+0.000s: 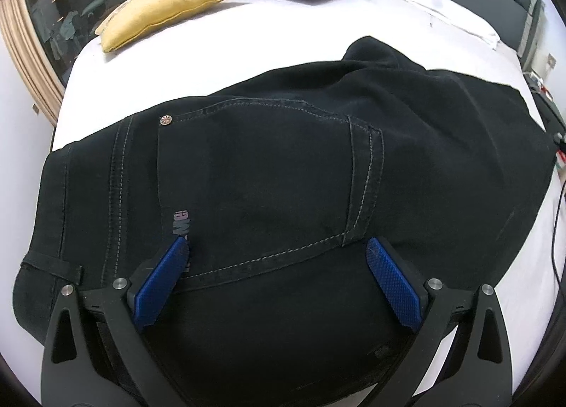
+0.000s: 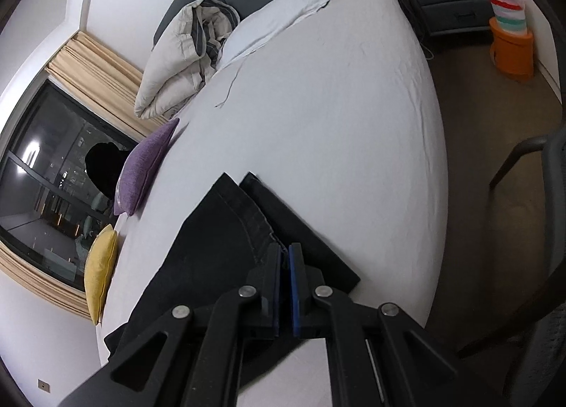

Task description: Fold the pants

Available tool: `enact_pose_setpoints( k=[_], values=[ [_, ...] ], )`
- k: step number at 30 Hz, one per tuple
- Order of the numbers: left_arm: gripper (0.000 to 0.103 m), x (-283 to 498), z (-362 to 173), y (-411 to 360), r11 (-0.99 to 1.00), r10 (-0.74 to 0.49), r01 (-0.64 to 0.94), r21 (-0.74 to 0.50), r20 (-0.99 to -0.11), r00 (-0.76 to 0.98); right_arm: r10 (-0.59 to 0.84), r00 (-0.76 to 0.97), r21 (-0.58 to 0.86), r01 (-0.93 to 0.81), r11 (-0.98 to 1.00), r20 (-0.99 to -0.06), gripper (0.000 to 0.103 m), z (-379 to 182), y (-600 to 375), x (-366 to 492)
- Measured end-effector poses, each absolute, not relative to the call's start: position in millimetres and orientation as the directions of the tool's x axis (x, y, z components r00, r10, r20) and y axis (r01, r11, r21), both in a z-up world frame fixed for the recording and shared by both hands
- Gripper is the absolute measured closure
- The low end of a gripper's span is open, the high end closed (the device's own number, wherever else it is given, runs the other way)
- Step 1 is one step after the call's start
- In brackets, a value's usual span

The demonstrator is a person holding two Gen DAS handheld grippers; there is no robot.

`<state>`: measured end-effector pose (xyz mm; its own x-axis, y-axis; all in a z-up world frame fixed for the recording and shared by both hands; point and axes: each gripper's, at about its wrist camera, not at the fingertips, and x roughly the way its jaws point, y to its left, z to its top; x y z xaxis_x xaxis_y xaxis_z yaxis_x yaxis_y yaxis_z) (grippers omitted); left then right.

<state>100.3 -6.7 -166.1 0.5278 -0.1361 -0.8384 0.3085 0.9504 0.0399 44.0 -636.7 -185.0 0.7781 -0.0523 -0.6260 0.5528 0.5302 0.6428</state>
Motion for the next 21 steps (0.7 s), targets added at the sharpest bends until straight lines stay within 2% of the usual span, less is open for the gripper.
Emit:
enact_pose_setpoints(
  k=[8, 21],
  values=[
    [0.0, 96, -156, -14, 0.945, -0.162, 0.325, 0.035, -0.814, 0.557, -0.069, 0.788, 0.647, 0.549, 0.529, -0.612, 0.099, -177, -638, 38],
    [0.0, 101, -169, -42, 0.933, -0.176, 0.359, 0.034, -0.828, 0.533, -0.055, 0.735, 0.616, 0.604, 0.506, -0.675, 0.099, -212, -649, 38]
  ],
)
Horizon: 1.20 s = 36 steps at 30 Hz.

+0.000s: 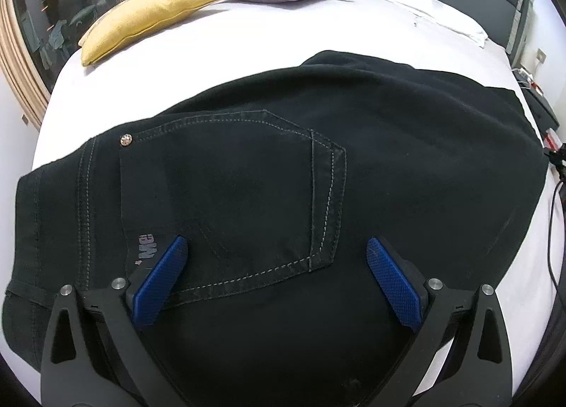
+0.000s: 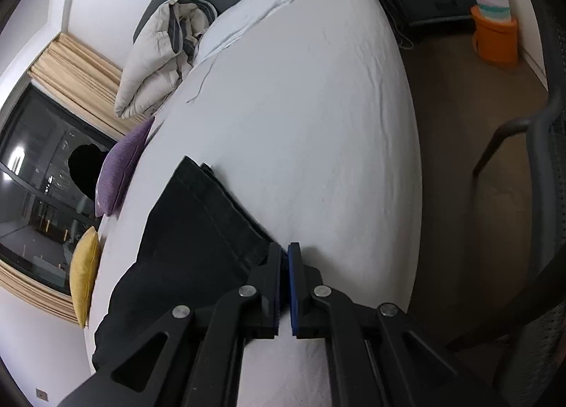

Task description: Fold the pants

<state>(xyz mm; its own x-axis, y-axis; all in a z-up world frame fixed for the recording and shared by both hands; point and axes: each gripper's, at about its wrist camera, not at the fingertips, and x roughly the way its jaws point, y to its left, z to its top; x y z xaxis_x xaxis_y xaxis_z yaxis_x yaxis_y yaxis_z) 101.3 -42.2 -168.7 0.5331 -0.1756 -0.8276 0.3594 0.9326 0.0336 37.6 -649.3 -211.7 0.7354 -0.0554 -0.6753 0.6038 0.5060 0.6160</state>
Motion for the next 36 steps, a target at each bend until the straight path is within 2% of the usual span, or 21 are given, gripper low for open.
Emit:
enact_pose_setpoints(
  k=[5, 8, 9, 13, 15, 18, 20, 22, 23, 25, 27, 29, 32, 34, 36],
  values=[
    [0.0, 99, -141, -26, 0.945, -0.213, 0.326, -0.013, -0.783, 0.585, -0.182, 0.627, 0.45, 0.703, 0.551, -0.757, 0.089, -178, -655, 27],
    [0.0, 102, -128, -12, 0.956, -0.217, 0.292, -0.035, -0.755, 0.619, -0.217, 0.678, 0.423, 0.643, 0.639, -0.702, 0.089, -133, -639, 40],
    [0.0, 106, -127, -8, 0.959, -0.212, 0.281, -0.036, -0.751, 0.625, -0.184, 0.705, 0.44, 0.602, 0.666, -0.685, 0.089, -124, -630, 50],
    [0.0, 125, -129, 4, 0.971, -0.178, 0.239, -0.029, -0.754, 0.632, 0.188, 0.764, 0.576, 0.276, 0.769, -0.618, 0.089, -111, -545, 139],
    [0.0, 132, -137, 9, 0.976, -0.151, 0.217, -0.017, -0.771, 0.618, 0.342, 0.709, 0.586, 0.124, 0.801, -0.617, 0.089, -117, -482, 189],
    [0.0, 140, -156, 22, 0.982, -0.133, 0.189, -0.027, -0.809, 0.573, 0.478, 0.621, 0.604, -0.009, 0.797, -0.621, 0.089, -134, -417, 242],
    [0.0, 139, -166, 33, 0.983, -0.141, 0.174, -0.052, -0.822, 0.551, 0.51, 0.542, 0.598, -0.018, 0.801, -0.668, 0.089, -154, -392, 272],
    [0.0, 137, -168, 39, 0.982, -0.158, 0.178, -0.068, -0.816, 0.556, 0.461, 0.493, 0.556, 0.056, 0.83, -0.738, 0.091, -186, -391, 296],
    [0.0, 137, -168, 39, 0.981, -0.155, 0.185, -0.06, -0.816, 0.557, 0.463, 0.492, 0.566, 0.074, 0.821, -0.737, 0.103, -193, -396, 301],
    [0.0, 135, -168, 42, 0.979, -0.158, 0.194, -0.057, -0.814, 0.559, 0.438, 0.547, 0.602, 0.158, 0.783, -0.713, 0.103, -200, -426, 307],
    [0.0, 130, -167, 46, 0.979, -0.156, 0.195, -0.052, -0.808, 0.568, 0.293, 0.585, 0.52, 0.265, 0.812, -0.756, 0.103, -192, -449, 304],
    [0.0, 123, -162, 46, 0.981, -0.15, 0.189, -0.045, -0.795, 0.588, 0.259, 0.579, 0.506, 0.318, 0.802, -0.773, 0.097, -182, -461, 301],
    [0.0, 119, -152, 52, 0.98, -0.18, 0.178, -0.084, -0.749, 0.638, 0.332, 0.605, 0.523, 0.167, 0.836, -0.724, 0.097, -154, -425, 297],
    [0.0, 121, -157, 56, 0.984, -0.164, 0.16, -0.079, -0.756, 0.633, 0.458, 0.574, 0.554, -0.008, 0.832, -0.679, 0.095, -139, -368, 305],
    [0.0, 125, -167, 58, 0.985, -0.161, 0.15, -0.086, -0.775, 0.611, 0.548, 0.516, 0.575, -0.125, 0.809, -0.658, 0.085, -136, -322, 321]
  ],
)
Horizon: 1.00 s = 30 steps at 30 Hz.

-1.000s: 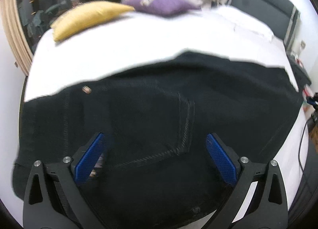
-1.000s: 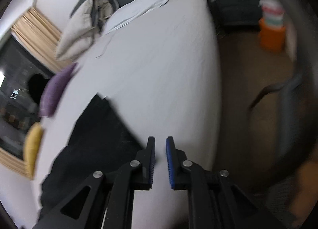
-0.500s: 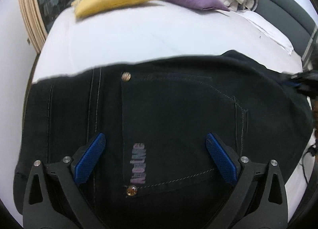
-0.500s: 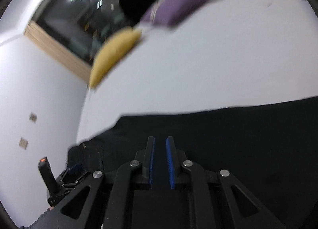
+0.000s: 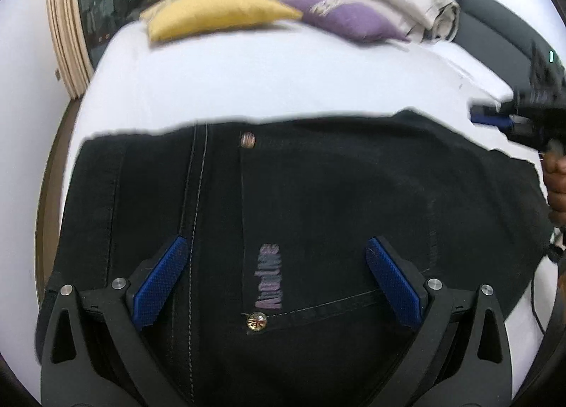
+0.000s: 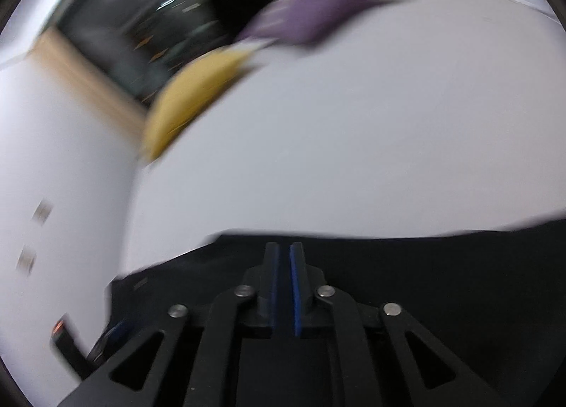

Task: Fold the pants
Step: 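Lower the hems onto the jeans and open the right tool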

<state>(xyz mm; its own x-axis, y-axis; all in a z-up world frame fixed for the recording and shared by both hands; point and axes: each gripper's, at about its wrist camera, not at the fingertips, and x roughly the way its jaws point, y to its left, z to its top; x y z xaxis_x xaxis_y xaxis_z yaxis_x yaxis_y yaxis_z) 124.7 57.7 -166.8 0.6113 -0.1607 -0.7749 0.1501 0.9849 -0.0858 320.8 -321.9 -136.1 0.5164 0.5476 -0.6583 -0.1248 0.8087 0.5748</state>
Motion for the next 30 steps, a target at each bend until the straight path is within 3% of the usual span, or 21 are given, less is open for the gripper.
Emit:
enact_pose_setpoints(
  k=[4, 6, 7, 9, 11, 14, 15, 17, 19, 20, 21, 22, 23, 26, 28, 30],
  values=[
    [0.0, 122, -172, 56, 0.986, -0.144, 0.153, -0.059, -0.759, 0.635, 0.623, 0.376, 0.606, -0.179, 0.775, -0.685, 0.081, -171, -253, 361],
    [0.0, 120, -173, 57, 0.986, -0.147, 0.154, -0.062, -0.757, 0.637, 0.582, 0.358, 0.596, -0.083, 0.799, -0.73, 0.098, -203, -259, 390],
    [0.0, 122, -173, 57, 0.986, -0.152, 0.155, -0.068, -0.756, 0.636, 0.599, 0.372, 0.631, -0.045, 0.775, -0.709, 0.103, -208, -272, 398],
    [0.0, 124, -175, 58, 0.985, -0.159, 0.156, -0.076, -0.755, 0.636, 0.597, 0.415, 0.662, 0.016, 0.75, -0.687, 0.103, -207, -295, 400],
    [0.0, 123, -176, 56, 0.985, -0.159, 0.156, -0.076, -0.754, 0.638, 0.433, 0.49, 0.524, 0.058, 0.85, -0.756, 0.093, -184, -318, 387],
    [0.0, 121, -176, 54, 0.986, -0.151, 0.155, -0.065, -0.75, 0.644, 0.562, 0.497, 0.643, -0.011, 0.766, -0.661, 0.089, -160, -332, 353],
    [0.0, 120, -176, 53, 0.986, -0.149, 0.155, -0.063, -0.75, 0.644, 0.591, 0.499, 0.659, -0.052, 0.75, -0.633, 0.083, -152, -333, 327],
    [0.0, 117, -176, 52, 0.986, -0.148, 0.155, -0.062, -0.75, 0.645, 0.605, 0.488, 0.648, -0.099, 0.755, -0.629, 0.058, -151, -321, 283],
    [0.0, 117, -176, 52, 0.986, -0.148, 0.155, -0.061, -0.751, 0.644, 0.614, 0.457, 0.652, -0.093, 0.753, -0.644, 0.053, -171, -321, 258],
    [0.0, 117, -176, 52, 0.986, -0.149, 0.156, -0.062, -0.752, 0.643, 0.589, 0.434, 0.636, -0.046, 0.77, -0.682, 0.056, -189, -330, 252],
    [0.0, 117, -176, 52, 0.986, -0.148, 0.155, -0.062, -0.753, 0.641, 0.592, 0.448, 0.667, 0.016, 0.744, -0.67, 0.07, -210, -352, 239],
    [0.0, 117, -175, 53, 0.986, -0.15, 0.156, -0.063, -0.755, 0.638, 0.598, 0.468, 0.704, 0.077, 0.706, -0.651, 0.101, -219, -382, 228],
    [0.0, 118, -175, 53, 0.985, -0.153, 0.157, -0.067, -0.757, 0.635, 0.587, 0.488, 0.724, 0.149, 0.673, -0.646, 0.103, -226, -407, 217],
    [0.0, 120, -173, 54, 0.985, -0.154, 0.156, -0.071, -0.763, 0.628, 0.444, 0.547, 0.653, 0.275, 0.705, -0.71, 0.101, -215, -458, 188],
    [0.0, 119, -174, 52, 0.986, -0.145, 0.153, -0.06, -0.763, 0.63, 0.393, 0.577, 0.629, 0.289, 0.722, -0.716, 0.088, -196, -477, 166],
    [0.0, 118, -175, 51, 0.987, -0.139, 0.152, -0.055, -0.762, 0.632, 0.435, 0.629, 0.687, 0.226, 0.69, -0.644, 0.075, -179, -482, 157]
  ],
)
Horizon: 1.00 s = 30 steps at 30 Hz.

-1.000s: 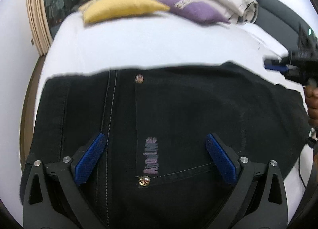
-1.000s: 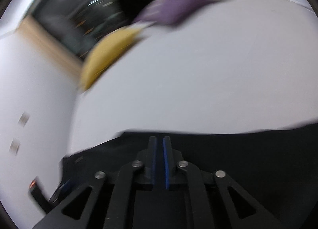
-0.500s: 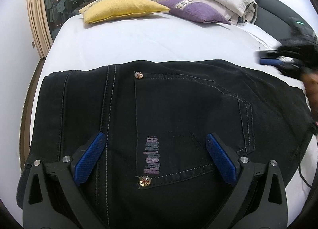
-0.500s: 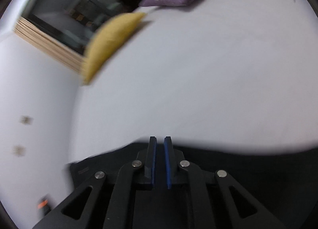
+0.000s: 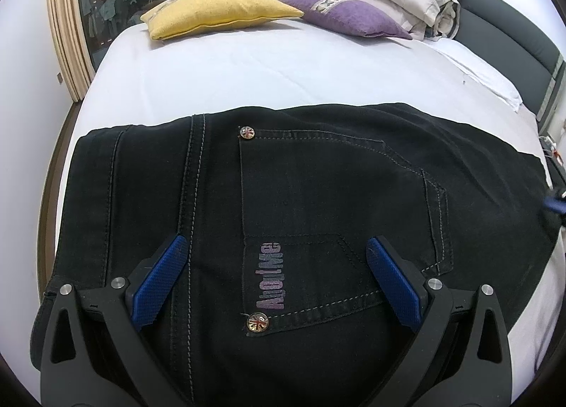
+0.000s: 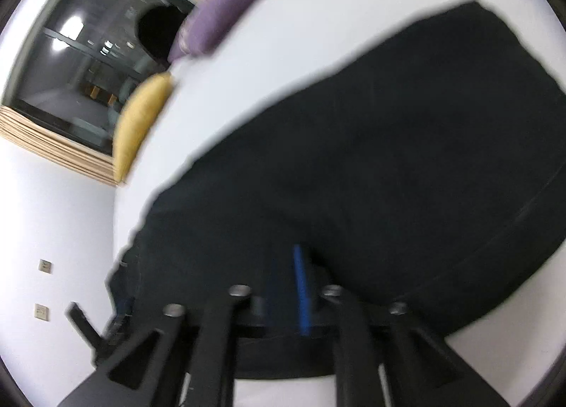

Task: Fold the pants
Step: 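Lower the hems onto the jeans and open the right tool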

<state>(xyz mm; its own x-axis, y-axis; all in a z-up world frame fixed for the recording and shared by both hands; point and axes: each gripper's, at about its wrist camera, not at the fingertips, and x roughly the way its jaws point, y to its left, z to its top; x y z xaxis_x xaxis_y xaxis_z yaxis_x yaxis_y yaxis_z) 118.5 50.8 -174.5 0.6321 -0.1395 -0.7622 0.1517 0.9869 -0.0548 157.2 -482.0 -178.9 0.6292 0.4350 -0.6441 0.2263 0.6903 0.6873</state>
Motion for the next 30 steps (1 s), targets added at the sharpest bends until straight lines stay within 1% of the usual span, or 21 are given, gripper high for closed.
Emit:
enact_pose_setpoints(
  k=[2, 4, 6, 7, 8, 11, 13, 14, 16, 17, 18, 19, 20, 21, 22, 23, 25, 27, 28, 29, 30],
  values=[
    [0.0, 119, -175, 51, 0.987, -0.142, 0.152, -0.057, -0.762, 0.631, 0.445, 0.632, 0.69, 0.202, 0.695, -0.634, 0.059, -178, -481, 155],
    [0.0, 119, -174, 52, 0.986, -0.145, 0.153, -0.062, -0.763, 0.63, 0.407, 0.62, 0.664, 0.256, 0.703, -0.67, 0.059, -194, -493, 153],
    [0.0, 119, -174, 52, 0.986, -0.146, 0.153, -0.063, -0.765, 0.628, 0.407, 0.623, 0.7, 0.34, 0.628, -0.668, 0.08, -220, -526, 135],
    [0.0, 119, -174, 51, 0.986, -0.146, 0.153, -0.063, -0.766, 0.626, 0.402, 0.634, 0.715, 0.368, 0.595, -0.661, 0.1, -226, -544, 125],
    [0.0, 119, -174, 51, 0.986, -0.144, 0.153, -0.061, -0.766, 0.626, 0.381, 0.644, 0.713, 0.389, 0.583, -0.663, 0.103, -229, -555, 116],
    [0.0, 119, -174, 50, 0.987, -0.135, 0.151, -0.05, -0.767, 0.627, 0.268, 0.684, 0.699, 0.487, 0.524, -0.678, 0.103, -229, -609, 76],
    [0.0, 119, -175, 49, 0.988, -0.128, 0.15, -0.043, -0.769, 0.627, 0.163, 0.672, 0.64, 0.56, 0.525, -0.722, 0.097, -216, -628, 59],
    [0.0, 119, -175, 49, 0.988, -0.126, 0.149, -0.04, -0.769, 0.626, 0.151, 0.688, 0.647, 0.553, 0.525, -0.71, 0.091, -208, -631, 56],
    [0.0, 119, -176, 49, 0.988, -0.121, 0.148, -0.035, -0.77, 0.626, 0.195, 0.76, 0.722, 0.456, 0.521, -0.62, 0.085, -189, -630, 58],
    [0.0, 119, -176, 49, 0.988, -0.12, 0.148, -0.034, -0.771, 0.625, 0.214, 0.771, 0.734, 0.424, 0.53, -0.6, 0.072, -187, -626, 62],
    [0.0, 119, -176, 49, 0.989, -0.119, 0.147, -0.033, -0.772, 0.625, 0.243, 0.776, 0.743, 0.385, 0.548, -0.582, 0.064, -185, -620, 72],
    [0.0, 119, -176, 48, 0.989, -0.118, 0.146, -0.032, -0.772, 0.624, 0.262, 0.773, 0.744, 0.368, 0.557, -0.578, 0.05, -192, -615, 79],
    [0.0, 120, -175, 48, 0.989, -0.117, 0.146, -0.032, -0.773, 0.624, 0.275, 0.765, 0.743, 0.364, 0.561, -0.582, 0.045, -196, -604, 84],
    [0.0, 120, -175, 47, 0.989, -0.115, 0.145, -0.031, -0.774, 0.623, 0.283, 0.744, 0.735, 0.387, 0.556, -0.605, 0.045, -210, -605, 91],
    [0.0, 120, -175, 47, 0.989, -0.114, 0.144, -0.029, -0.775, 0.622, 0.277, 0.718, 0.726, 0.442, 0.527, -0.639, 0.049, -226, -612, 91],
    [0.0, 120, -175, 47, 0.989, -0.114, 0.145, -0.029, -0.776, 0.62, 0.281, 0.724, 0.742, 0.456, 0.491, -0.63, 0.073, -233, -620, 85],
    [0.0, 120, -174, 47, 0.989, -0.116, 0.144, -0.033, -0.778, 0.618, 0.258, 0.748, 0.766, 0.48, 0.427, -0.612, 0.091, -245, -639, 60],
    [0.0, 121, -173, 45, 0.989, -0.111, 0.142, -0.028, -0.779, 0.617, 0.155, 0.728, 0.704, 0.55, 0.45, -0.668, 0.092, -235, -661, 32],
    [0.0, 120, -170, 44, 0.991, -0.099, 0.136, -0.018, -0.782, 0.616, 0.1, 0.71, 0.668, 0.594, 0.448, -0.697, 0.086, -229, -660, 18],
    [0.0, 118, -166, 43, 0.992, -0.091, 0.127, -0.014, -0.781, 0.618, 0.047, 0.699, 0.644, 0.628, 0.436, -0.714, 0.068, -219, -660, -1],
    [0.0, 116, -162, 42, 0.992, -0.096, 0.12, -0.026, -0.773, 0.627, 0.029, 0.715, 0.658, 0.625, 0.42, -0.698, 0.061, -217, -663, -11]
  ],
)
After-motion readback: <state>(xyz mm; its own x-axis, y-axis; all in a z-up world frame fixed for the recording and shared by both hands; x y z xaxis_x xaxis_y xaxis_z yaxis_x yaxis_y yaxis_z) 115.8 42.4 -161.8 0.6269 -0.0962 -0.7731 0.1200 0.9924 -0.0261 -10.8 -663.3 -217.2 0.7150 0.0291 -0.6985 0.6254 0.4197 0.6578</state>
